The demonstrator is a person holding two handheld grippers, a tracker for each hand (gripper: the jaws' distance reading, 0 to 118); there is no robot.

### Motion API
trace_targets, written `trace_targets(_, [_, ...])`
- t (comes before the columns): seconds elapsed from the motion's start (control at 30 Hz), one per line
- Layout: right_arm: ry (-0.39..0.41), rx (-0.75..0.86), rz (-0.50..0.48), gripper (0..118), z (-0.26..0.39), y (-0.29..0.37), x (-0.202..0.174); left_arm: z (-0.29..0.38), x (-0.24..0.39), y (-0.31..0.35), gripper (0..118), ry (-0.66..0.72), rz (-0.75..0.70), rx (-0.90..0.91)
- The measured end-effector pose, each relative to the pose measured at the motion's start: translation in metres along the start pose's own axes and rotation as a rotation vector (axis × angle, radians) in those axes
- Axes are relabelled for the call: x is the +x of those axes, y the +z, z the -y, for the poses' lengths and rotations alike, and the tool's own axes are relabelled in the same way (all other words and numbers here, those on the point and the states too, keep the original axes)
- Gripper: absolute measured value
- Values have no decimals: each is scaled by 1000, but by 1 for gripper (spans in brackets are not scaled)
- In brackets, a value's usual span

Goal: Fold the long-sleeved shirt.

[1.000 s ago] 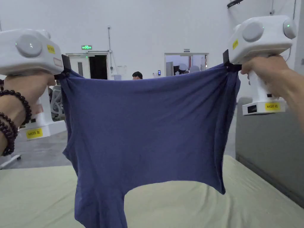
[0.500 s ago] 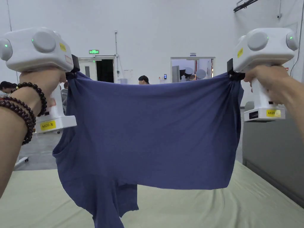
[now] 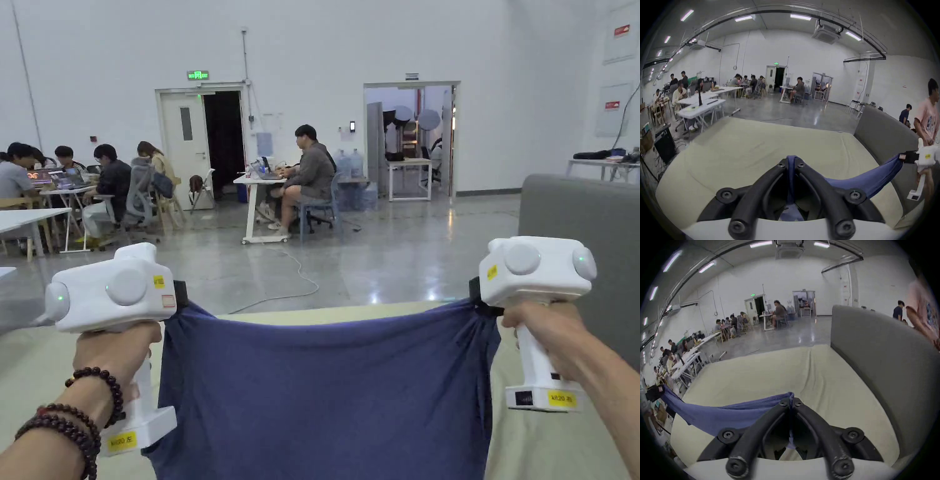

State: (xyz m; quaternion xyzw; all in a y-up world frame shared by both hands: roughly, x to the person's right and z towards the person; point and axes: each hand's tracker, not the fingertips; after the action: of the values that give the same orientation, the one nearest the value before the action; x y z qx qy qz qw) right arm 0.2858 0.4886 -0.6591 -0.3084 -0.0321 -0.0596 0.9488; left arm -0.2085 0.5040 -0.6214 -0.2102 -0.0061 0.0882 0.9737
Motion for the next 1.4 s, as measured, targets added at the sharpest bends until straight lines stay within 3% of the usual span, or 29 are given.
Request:
trace_targets(0.2, [88,37,-38,0,56,48,3,48,-11,54,0,31,17,34])
trace_targets(0.37, [172,3,-76,0,138,95,13,136,-24,114,0,-27,-26,11])
trace_targets(0.63, [281,-272,-129,0,301,136,44,309,-38,196,0,-74,-92,-308])
trace_targets(0.83, [403,-586,-123,0,406,139,61,391,-28,226,0,-218,-132,-558])
trace_targets(1.0, [431,-689,-100,0,443,141,73,408,-37,234,0,-302,-199,-635])
trace_targets(1.1, [371,-678,-116,1,443,139,80,409,-44,233,0,-253,-167,-637])
trace_targets(1.13, [359,-645,-108,15,437,141,80,405,-46,233,2,-201,-143,-629])
trace_targets(1.17, [351,-618,-96,43,432,144,80,403,-46,236,14,-160,-122,-600])
trace_targets(1.2, [353,-603,-82,90,426,146,80,399,-46,240,58,-156,-116,-567])
trace_targets(1.23, [364,-569,-46,109,418,152,79,395,-45,243,97,-156,-112,-550])
trace_targets(1.27, [363,-528,-36,110,410,156,79,391,-44,245,117,-152,-107,-533])
trace_targets(1.4, [277,-408,-49,106,368,167,68,365,-35,249,118,-136,-87,-433])
